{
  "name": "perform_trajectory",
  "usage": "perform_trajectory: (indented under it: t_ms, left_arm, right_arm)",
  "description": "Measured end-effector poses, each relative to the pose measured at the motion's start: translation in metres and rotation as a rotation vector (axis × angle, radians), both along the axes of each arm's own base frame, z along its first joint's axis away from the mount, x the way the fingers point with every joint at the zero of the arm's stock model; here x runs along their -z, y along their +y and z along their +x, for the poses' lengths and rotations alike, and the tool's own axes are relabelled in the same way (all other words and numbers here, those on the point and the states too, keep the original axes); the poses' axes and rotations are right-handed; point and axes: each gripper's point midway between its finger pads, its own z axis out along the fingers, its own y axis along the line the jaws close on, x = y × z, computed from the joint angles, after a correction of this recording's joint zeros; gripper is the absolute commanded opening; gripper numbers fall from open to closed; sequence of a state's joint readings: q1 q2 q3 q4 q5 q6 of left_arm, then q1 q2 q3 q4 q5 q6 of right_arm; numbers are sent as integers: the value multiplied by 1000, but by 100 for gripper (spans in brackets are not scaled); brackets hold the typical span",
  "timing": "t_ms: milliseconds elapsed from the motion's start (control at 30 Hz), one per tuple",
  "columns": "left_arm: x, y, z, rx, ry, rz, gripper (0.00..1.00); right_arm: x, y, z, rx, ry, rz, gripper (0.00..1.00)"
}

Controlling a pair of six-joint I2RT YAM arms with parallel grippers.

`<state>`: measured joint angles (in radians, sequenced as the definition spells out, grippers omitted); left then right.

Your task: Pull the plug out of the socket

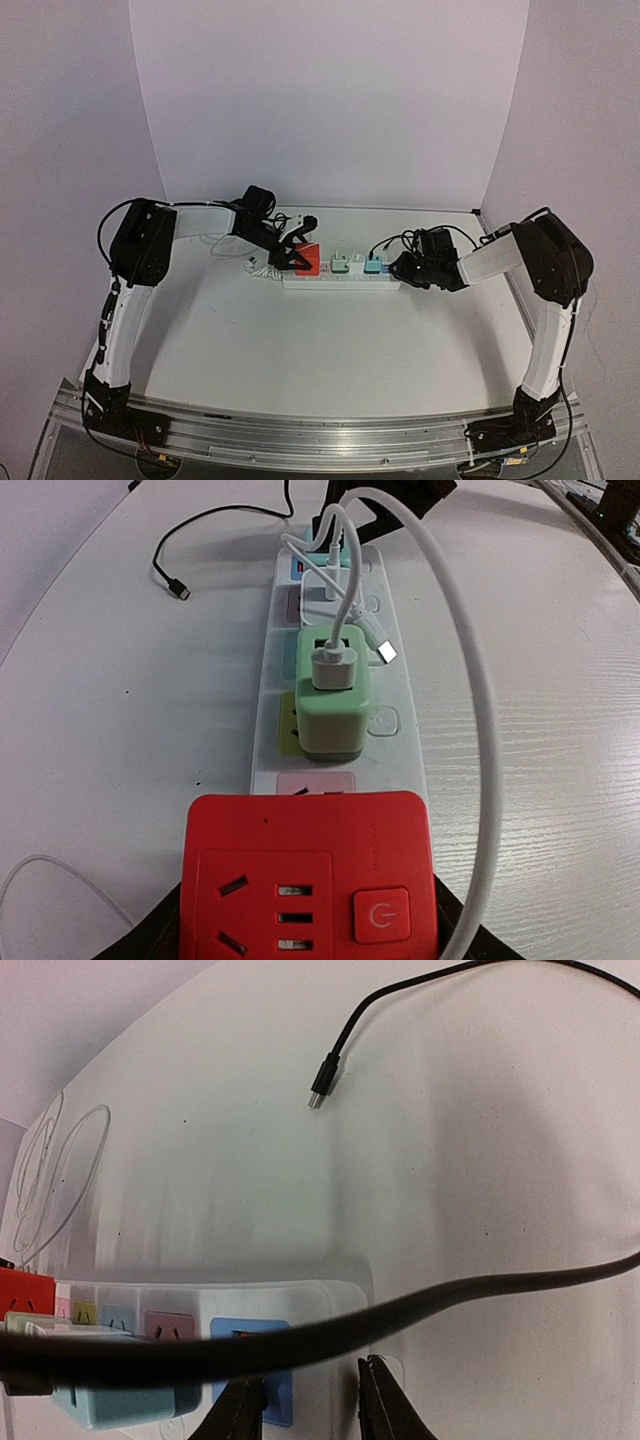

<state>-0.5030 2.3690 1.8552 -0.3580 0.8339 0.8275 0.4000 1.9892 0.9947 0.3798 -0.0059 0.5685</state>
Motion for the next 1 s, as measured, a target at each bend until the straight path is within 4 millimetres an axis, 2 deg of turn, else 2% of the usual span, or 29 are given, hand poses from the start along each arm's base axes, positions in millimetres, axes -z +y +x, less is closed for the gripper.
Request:
perform_trajectory:
  t_ms: [333, 633, 767, 1000]
  left_arm:
    - [-7, 0, -2, -29, 10, -31, 0]
    - [-2, 3, -7, -51, 28, -56, 0]
    - [-2, 3, -8, -50, 30, -55, 0]
    - [2, 4, -13, -20, 14, -47, 0]
  right_arm:
    - [0, 1, 0, -4, -3, -5, 31]
    - [0, 4, -2, -27, -19, -33, 31]
    - [0, 5, -2, -36, -25, -45, 34]
    - [-3, 10, -17, -109, -25, -124, 40]
